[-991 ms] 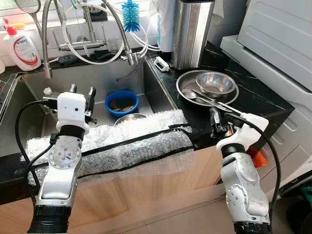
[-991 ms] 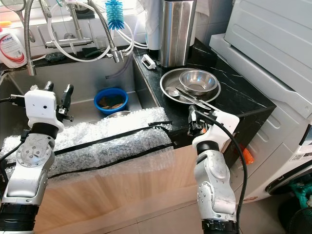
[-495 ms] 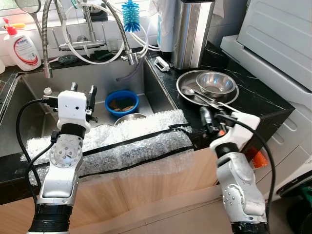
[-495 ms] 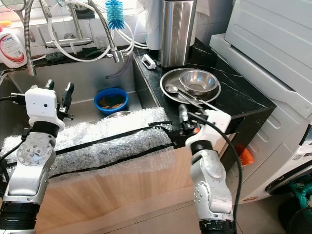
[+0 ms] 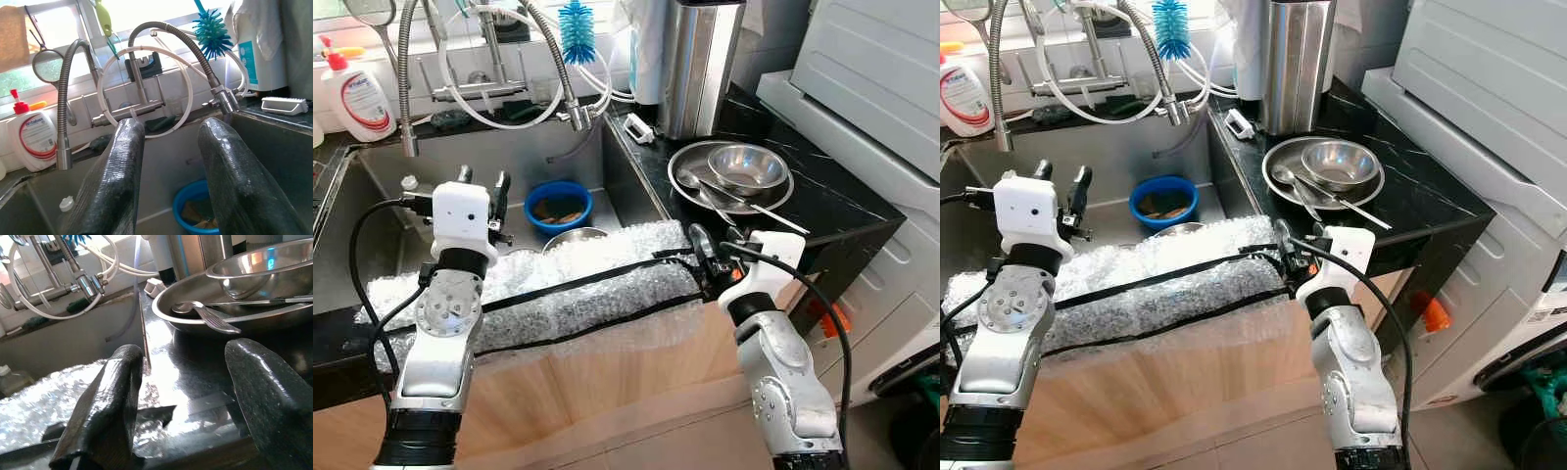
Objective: Kitchen organization
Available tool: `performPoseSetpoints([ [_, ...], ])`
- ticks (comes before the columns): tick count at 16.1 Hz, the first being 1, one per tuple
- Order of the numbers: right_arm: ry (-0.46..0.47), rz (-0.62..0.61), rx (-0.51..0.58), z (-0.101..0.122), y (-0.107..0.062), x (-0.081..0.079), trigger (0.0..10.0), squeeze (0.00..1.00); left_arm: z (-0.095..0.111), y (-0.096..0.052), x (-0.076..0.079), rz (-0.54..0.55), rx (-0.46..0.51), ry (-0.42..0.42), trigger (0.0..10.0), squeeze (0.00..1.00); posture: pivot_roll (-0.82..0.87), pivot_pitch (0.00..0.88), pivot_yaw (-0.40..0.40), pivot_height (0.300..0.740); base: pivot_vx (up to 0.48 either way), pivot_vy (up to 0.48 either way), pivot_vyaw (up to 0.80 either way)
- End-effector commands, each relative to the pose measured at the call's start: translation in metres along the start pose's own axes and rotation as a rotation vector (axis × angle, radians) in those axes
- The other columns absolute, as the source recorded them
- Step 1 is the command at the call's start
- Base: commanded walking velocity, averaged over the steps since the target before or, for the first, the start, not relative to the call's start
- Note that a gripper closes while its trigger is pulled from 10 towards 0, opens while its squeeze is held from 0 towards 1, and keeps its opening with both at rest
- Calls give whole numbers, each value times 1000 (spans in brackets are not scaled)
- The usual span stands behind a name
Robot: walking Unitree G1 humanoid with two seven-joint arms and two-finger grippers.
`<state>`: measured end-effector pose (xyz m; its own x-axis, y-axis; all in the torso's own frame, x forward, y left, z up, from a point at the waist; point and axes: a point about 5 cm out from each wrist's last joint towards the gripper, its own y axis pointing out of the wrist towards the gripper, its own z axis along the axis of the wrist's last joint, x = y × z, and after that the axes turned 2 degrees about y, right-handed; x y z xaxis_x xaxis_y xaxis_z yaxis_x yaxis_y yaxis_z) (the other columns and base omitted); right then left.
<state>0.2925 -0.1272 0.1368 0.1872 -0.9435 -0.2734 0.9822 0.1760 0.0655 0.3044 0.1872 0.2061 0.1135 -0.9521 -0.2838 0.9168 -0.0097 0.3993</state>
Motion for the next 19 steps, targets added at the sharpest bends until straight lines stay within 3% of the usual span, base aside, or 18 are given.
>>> performPoseSetpoints([
  [1, -17, 0, -17, -3, -2, -2, 10000, 0, 2, 3, 3, -16, 9, 17, 10000, 0, -96, 0, 26, 740, 0, 0, 0],
  [5, -71, -67, -31, -7, -6, 5, 10000, 0, 2, 3, 4, -19, 7, 14, 10000, 0, -96, 0, 27, 740, 0, 0, 0],
  [10, -117, -131, 59, 7, -2, 14, 10000, 0, 2, 3, 5, -17, 8, 11, 10000, 0, -97, 0, 26, 740, 0, 0, 0],
  [19, -133, -100, 42, 3, 23, 5, 10000, 0, 2, 3, 7, -23, 11, 11, 10000, 0, -92, 0, 27, 740, 0, 0, 0],
])
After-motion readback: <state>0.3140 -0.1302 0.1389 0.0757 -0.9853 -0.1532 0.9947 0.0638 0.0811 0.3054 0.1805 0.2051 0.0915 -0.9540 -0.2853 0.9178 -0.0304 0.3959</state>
